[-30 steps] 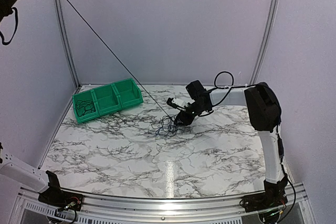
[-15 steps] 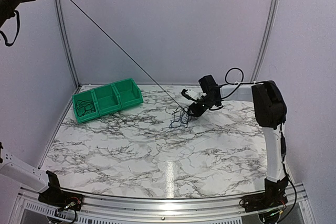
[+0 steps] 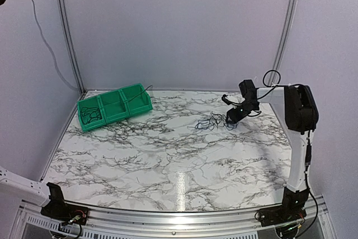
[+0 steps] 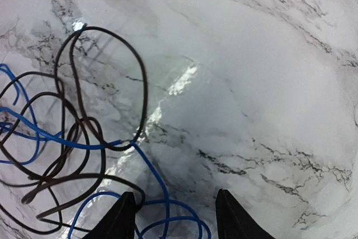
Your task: Untangle the cables
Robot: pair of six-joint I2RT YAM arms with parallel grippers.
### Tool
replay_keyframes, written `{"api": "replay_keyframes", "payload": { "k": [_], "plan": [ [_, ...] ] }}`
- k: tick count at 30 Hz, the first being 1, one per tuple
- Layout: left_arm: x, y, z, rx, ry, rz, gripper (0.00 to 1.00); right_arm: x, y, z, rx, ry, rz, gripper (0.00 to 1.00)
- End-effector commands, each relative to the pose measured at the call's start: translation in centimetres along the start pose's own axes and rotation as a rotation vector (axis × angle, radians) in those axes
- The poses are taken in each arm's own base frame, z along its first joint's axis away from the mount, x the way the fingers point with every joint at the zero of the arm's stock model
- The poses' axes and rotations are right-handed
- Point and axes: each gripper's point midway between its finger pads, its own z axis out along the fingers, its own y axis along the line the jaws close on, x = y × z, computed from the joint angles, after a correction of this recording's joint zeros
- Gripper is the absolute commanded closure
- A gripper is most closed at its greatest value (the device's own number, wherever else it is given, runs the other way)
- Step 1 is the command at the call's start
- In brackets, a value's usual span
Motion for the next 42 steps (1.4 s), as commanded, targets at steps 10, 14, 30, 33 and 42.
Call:
{"api": "replay_keyframes", "payload": {
  "k": [10,14,30,33,42],
  "plan": [
    [13.7,-8.8,-0.6,0.148,0.284,0.040,1.00,-3.0,9.5,-9.4,-0.237,-0.090,-0.185,0.47],
    [16.3,-10.5,-1.0,0.183,0.334,0.025,1.00,-3.4,12.7,-10.8,-0.128,-0.039,-0.359,0.43],
    [24.3,-17.9,-0.2,0.295,0.504,0.141,1.00,-6.7,21.1,-14.1,-0.292,-0.227,-0.504,0.45],
    [28.9,-16.9,-2.3,0.252,0.595,0.122,1.00,-5.7,22.7,-13.3,-0.331,-0.217,-0.526,0.46],
    [45.6,-14.4,-11.7,0.165,0.934,-0.077,1.00,-4.1,31.3,-11.4,-0.450,-0.185,-0.743,0.52]
  ]
}}
